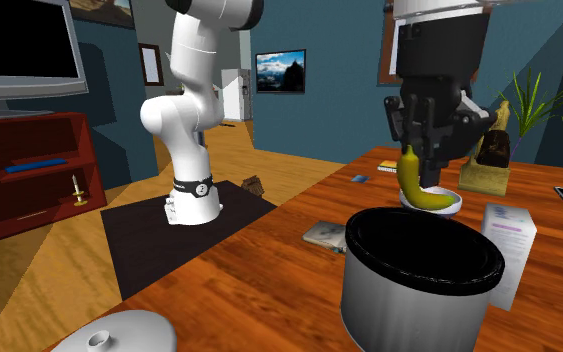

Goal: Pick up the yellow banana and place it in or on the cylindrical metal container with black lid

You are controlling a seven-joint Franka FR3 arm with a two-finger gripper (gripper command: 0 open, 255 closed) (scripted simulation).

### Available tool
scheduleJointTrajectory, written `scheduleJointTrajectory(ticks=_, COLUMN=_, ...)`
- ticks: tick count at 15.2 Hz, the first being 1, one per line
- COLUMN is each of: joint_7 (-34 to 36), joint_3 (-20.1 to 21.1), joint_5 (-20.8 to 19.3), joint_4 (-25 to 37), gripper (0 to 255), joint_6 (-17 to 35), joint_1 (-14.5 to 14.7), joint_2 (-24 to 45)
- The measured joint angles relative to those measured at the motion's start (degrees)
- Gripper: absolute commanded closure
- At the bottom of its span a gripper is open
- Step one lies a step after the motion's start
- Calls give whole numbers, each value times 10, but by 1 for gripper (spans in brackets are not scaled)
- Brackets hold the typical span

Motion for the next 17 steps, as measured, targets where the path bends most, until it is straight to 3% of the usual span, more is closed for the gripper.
scheduleJointTrajectory(ticks=11, joint_7=-17, joint_3=4, joint_5=11, joint_4=-57, gripper=255, joint_6=73, joint_1=2, joint_2=18)
scheduleJointTrajectory(ticks=17, joint_7=-19, joint_3=5, joint_5=13, joint_4=-62, gripper=255, joint_6=80, joint_1=2, joint_2=19)
